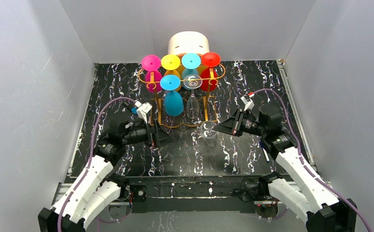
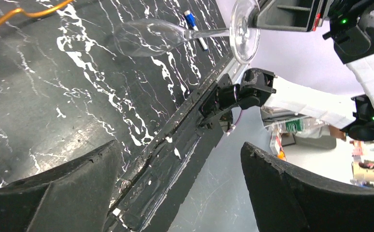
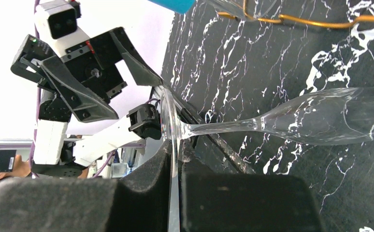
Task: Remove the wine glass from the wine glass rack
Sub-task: Place the wine glass at the center of the board.
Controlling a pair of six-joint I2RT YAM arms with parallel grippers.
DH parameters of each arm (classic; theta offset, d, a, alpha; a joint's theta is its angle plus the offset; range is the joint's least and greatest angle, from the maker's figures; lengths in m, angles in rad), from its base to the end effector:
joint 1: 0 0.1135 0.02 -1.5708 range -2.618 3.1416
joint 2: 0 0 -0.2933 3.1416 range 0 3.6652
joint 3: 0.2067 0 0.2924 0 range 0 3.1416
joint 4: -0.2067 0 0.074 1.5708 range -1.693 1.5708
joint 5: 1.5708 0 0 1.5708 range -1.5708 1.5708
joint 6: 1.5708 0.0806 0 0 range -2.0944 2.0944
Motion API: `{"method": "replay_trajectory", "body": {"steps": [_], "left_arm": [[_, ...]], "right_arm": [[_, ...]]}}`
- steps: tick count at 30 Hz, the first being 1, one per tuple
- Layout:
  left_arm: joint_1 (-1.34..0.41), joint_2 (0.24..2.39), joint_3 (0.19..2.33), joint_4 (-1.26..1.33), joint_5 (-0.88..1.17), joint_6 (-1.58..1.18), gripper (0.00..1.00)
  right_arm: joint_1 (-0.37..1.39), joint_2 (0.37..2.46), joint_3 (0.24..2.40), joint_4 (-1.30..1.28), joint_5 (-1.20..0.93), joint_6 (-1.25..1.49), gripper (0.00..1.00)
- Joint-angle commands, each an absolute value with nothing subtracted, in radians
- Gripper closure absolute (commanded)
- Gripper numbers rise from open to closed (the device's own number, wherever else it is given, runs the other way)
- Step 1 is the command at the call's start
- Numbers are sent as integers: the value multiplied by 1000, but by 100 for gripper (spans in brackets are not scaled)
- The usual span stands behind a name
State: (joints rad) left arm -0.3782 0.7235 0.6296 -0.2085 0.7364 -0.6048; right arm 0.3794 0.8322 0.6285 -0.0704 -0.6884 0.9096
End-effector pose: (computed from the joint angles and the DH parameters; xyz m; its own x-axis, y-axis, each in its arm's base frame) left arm 0.1829 -0.1309 0.3008 -0.7220 -0.1664 -0.6716 0.5578 0.4342 -0.7073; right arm 0.2096 0.1387 0.2944 -0.8285 0.3259 -0.4554 -0.3260 0.3805 0.8654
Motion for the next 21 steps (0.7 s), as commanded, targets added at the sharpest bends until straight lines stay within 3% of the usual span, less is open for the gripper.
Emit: {"method": "replay_trajectory", "body": {"steps": [1,8,12,21], "left_arm": [[-448,763,616,-77,743,-646,10],[-572,792,594,76,601,-746,11],[-618,768,545,207,503,-843,19],[-740,752,484,357,325,-927,25]], "right_arm": [[394,788,638,45,-657,898,99],[394,785,624,66,-670,915,99],[394,785,619,74,-681,926,99],[394,827,602,168,-751,951,99]]}}
